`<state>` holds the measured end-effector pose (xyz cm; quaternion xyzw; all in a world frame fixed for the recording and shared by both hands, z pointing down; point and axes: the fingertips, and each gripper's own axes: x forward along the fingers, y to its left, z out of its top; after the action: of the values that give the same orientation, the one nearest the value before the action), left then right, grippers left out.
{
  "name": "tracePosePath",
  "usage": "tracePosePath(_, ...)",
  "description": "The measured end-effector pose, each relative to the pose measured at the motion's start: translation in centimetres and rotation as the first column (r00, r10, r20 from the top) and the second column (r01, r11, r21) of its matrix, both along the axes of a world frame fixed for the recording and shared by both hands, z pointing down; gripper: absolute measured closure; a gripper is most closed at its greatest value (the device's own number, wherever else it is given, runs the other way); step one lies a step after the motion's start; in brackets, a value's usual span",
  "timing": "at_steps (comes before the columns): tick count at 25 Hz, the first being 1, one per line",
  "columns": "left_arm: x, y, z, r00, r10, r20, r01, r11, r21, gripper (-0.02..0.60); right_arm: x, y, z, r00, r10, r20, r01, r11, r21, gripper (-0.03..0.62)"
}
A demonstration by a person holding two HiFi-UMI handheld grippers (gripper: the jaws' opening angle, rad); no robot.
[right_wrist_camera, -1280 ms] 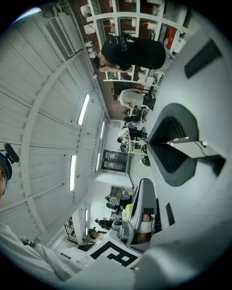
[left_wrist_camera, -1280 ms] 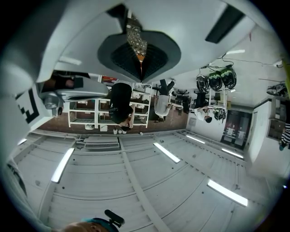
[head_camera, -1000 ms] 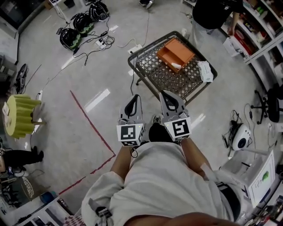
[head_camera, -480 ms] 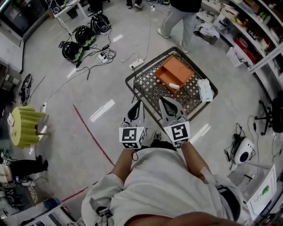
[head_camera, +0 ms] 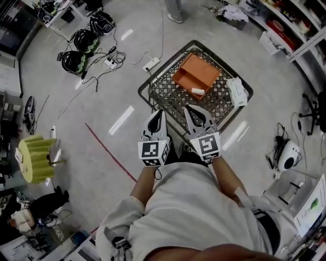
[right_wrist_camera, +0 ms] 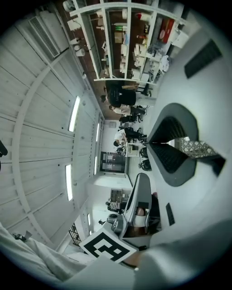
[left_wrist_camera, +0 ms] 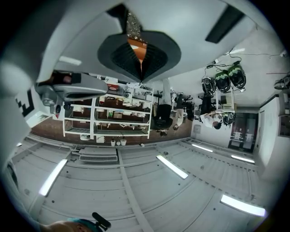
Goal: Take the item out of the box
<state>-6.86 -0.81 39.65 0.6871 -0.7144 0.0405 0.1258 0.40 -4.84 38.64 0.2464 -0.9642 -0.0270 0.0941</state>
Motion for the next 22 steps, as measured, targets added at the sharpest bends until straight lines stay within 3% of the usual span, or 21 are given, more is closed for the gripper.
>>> tracePosePath(7, -1.9, -5.9, 2.0, 0.993, 0.114, -0.034, -0.115, 0.993, -0.041, 0.571, -1.0, -4.8, 2.2, 0.99, 0.107, -0.087, -0.111, 0.993, -0.035, 0.589)
tracePosePath(11, -3.1, -9.5, 4.0, 0.973, 0.212, -0.096, -0.22, 0.973, -0.075, 0.571, -2.1, -7.3, 3.8, 0.974, 0.167, -0.154, -0.176, 0.983, -0.046, 0.589)
tracePosePath(18, -4.5, -15.4, 6.2, 0.892, 0.439, -0.112, -0.451, 0.885, -0.117, 0.571, -4.0, -10.9, 7.4, 0.918, 0.262, -0.298, -0.299, 0.95, -0.087, 0.589)
tracePosePath(22, -4.5, -17.1, 8.4, 0.822, 0.555, -0.13, -0.57, 0.803, -0.174, 0.571, -3.2, -12.1, 9.2, 0.839, 0.29, -0.46, -0.343, 0.939, -0.033, 0.589)
